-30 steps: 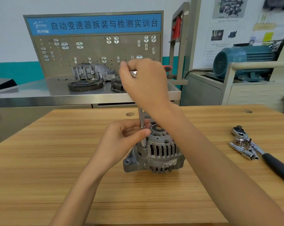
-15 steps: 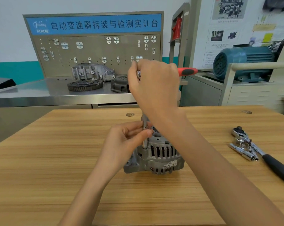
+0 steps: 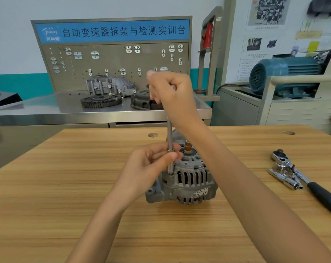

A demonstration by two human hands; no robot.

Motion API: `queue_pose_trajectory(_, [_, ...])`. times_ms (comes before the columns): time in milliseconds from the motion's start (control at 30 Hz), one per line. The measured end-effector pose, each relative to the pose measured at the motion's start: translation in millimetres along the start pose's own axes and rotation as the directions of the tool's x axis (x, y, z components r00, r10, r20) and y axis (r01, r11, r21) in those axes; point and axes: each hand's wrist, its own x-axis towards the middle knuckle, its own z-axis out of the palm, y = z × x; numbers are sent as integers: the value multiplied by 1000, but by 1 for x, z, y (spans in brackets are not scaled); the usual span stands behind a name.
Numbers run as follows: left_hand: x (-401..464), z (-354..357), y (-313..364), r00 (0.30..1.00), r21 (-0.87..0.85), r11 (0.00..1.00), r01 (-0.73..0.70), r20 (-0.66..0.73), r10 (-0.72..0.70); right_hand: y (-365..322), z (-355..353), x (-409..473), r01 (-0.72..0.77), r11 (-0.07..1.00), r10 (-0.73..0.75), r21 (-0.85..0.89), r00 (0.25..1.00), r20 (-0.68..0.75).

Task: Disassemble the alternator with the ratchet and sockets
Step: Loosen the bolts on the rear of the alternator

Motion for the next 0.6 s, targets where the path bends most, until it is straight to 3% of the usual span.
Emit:
queue_pose_trajectory(67, [-1, 1, -2, 1000, -16, 1000, -23, -11, 23, -1, 3, -4, 78, 976, -94, -204, 993, -69])
queue_pose_trajectory(100, [-2, 2, -3, 999, -23, 999, -34, -21, 34, -1, 3, -5, 103, 906, -152, -410, 984, -89])
queue_pose_trajectory(167, [-2, 5, -4, 997, -6, 998, -56, -48, 56, -5, 7, -8, 52, 553, -231, -832, 968, -93])
queue_pose_trajectory(200, [-2, 7, -5, 996, 9, 998, -65, -63, 66, -8, 8, -9, 16, 397, -235, -918, 968, -85])
queue_pose_trajectory(233, [-2, 8, -5, 994, 24, 997, -71, -79, 73, -10, 9, -10, -4, 339, -222, -941, 971, -84])
queue_pose_trajectory(300, [-1, 8, -5, 992, 61, 995, -76, -94, 81, -10, 9, -8, 9, 412, -201, -911, 976, -81])
queue_pose_trajectory(433, [-1, 2, -3, 999, 39, 999, -33, -35, 34, -2, 5, -1, 95, 854, -146, -512, 987, -61])
queue_pose_trajectory(533, [-2, 2, -2, 1000, -12, 1000, -6, -1, 6, 0, 0, 3, 58, 982, -55, -180, 998, 21])
queue_pose_trajectory(600, [-1, 3, -1, 1000, -10, 1000, -9, -7, 9, 0, -2, 3, -4, 1000, 3, 20, 999, 41])
